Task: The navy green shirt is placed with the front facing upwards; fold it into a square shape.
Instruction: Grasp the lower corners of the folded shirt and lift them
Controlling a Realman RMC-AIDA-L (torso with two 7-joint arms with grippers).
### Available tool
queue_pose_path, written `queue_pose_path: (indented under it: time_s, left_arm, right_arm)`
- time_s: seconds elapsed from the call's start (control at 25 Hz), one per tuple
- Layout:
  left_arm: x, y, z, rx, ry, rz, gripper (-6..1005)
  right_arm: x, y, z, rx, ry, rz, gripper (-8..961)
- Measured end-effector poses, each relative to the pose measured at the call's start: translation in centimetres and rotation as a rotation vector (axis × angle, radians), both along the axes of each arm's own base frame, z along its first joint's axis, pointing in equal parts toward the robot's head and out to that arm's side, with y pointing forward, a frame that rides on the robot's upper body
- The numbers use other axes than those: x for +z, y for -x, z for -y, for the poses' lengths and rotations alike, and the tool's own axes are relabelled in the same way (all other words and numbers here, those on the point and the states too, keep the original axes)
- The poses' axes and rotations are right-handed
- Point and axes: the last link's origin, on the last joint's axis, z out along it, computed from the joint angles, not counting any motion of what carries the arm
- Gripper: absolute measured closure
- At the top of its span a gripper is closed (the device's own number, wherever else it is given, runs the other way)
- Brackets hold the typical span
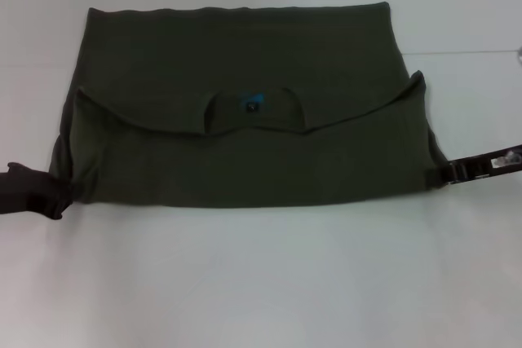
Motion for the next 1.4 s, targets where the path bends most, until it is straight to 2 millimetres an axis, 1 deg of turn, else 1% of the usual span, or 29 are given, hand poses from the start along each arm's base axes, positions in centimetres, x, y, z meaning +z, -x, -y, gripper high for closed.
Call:
queue_pose_path:
  time_s: [0.08, 0.12, 0.16, 0.28, 0.32, 0.36, 0.56, 0.8, 0.88, 0.96, 1.0, 1.04, 1.08, 1.16, 1.36, 1.4]
  left_arm:
    - [0.2, 0.0, 0.5, -0.014, 0.001, 0.015, 933]
    - [0.4, 0.1, 1.1, -0.025, 0.003, 0.025, 933]
    - [0.4, 0.1, 1.1, -0.025, 0.003, 0.025, 933]
    - [0.5, 0.3, 2.0, -0.034, 0.012, 0.042, 933]
    - [0.5, 0.4, 2.2, -0.033, 0.014, 0.047, 933]
    - [0.6, 0.6, 2.5, -0.031, 0.010, 0.053, 933]
    - [1.1, 1.4, 4.1, -0.048, -0.005, 0.102, 934]
    - [1.5, 2.2, 6.2, -0.092, 0.005, 0.140, 934]
    - [1.6, 2.3, 6.9, -0.108, 0.009, 0.149, 934]
    - [1.7, 2.6, 7.8, -0.130, 0.016, 0.167, 934]
    - [1.7, 2.6, 8.0, -0.135, 0.017, 0.172, 934]
    - [1.7, 2.7, 8.5, -0.144, 0.021, 0.180, 934]
    - [1.7, 2.8, 9.0, -0.153, 0.025, 0.190, 934]
    - [1.7, 2.9, 9.9, -0.170, 0.035, 0.206, 934]
    - [1.8, 3.1, 13.1, -0.249, 0.053, 0.251, 934]
    - [1.7, 3.2, 13.6, -0.254, 0.049, 0.257, 934]
  right_arm:
    - [0.4, -0.2, 0.6, 0.012, -0.021, -0.025, 909]
    - [0.6, -0.4, 0.9, 0.018, -0.030, -0.035, 909]
    - [0.7, -0.6, 1.2, 0.027, -0.041, -0.049, 909]
    - [0.7, -1.2, 2.2, 0.048, -0.061, -0.089, 909]
    - [0.5, -1.7, 3.1, 0.065, -0.076, -0.123, 909]
    - [0.5, -1.7, 3.1, 0.065, -0.076, -0.123, 909]
    - [0.4, -3.2, 5.7, 0.123, -0.135, -0.197, 909]
    - [1.5, -4.8, 9.2, 0.227, -0.256, -0.286, 909]
    - [1.5, -5.5, 10.2, 0.240, -0.281, -0.302, 909]
    - [1.3, -6.2, 11.1, 0.250, -0.295, -0.311, 909]
    - [1.0, -6.8, 12.1, 0.265, -0.301, -0.317, 909]
    - [0.7, -7.0, 12.6, 0.277, -0.302, -0.319, 909]
    - [0.7, -7.0, 12.6, 0.277, -0.302, -0.319, 909]
    - [0.4, -7.5, 13.7, 0.298, -0.307, -0.319, 909]
    - [-0.1, -8.3, 16.2, 0.335, -0.327, -0.322, 908]
    - [-0.3, -8.5, 17.6, 0.353, -0.330, -0.323, 908]
